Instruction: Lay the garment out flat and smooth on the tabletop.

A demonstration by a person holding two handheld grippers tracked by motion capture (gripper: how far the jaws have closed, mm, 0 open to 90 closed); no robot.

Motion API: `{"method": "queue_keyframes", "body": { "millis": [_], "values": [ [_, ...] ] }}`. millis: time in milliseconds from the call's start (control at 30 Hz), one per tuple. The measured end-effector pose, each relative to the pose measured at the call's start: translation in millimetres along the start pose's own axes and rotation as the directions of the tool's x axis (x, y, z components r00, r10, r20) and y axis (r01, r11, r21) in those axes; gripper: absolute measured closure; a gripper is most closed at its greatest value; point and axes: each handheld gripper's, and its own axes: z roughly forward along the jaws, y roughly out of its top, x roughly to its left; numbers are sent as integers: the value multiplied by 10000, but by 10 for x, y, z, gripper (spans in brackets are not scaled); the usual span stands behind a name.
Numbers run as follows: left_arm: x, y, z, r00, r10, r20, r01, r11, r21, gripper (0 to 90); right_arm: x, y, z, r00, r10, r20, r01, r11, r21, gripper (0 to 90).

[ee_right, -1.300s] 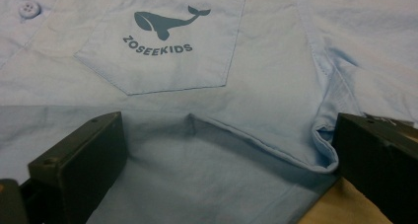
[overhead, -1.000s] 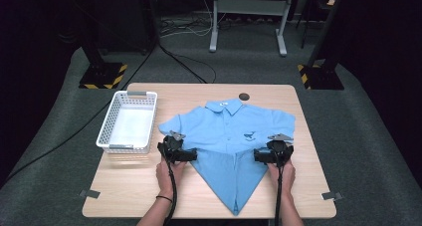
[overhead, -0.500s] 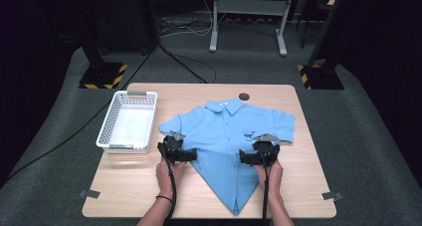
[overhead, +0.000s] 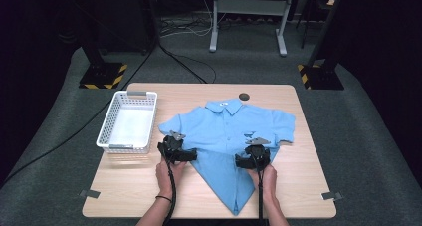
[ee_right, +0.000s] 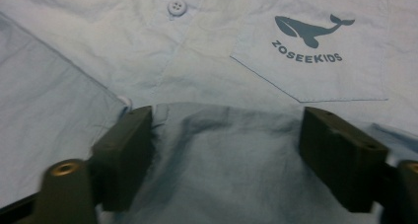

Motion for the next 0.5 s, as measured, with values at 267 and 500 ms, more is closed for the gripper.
{"method": "queue_keyframes", "body": {
  "millis": [267,500],
  "values": [
    [0,0,0,10000,9,10,-9,10000,-1,4,68,-42,-67,9995,-197,-262,190,9995,-255,497],
    [1,0,0,10000,7,26,-7,10000,-4,5,35,-95,-115,9993,-24,-376,8,9991,-416,721]
  ]
}}
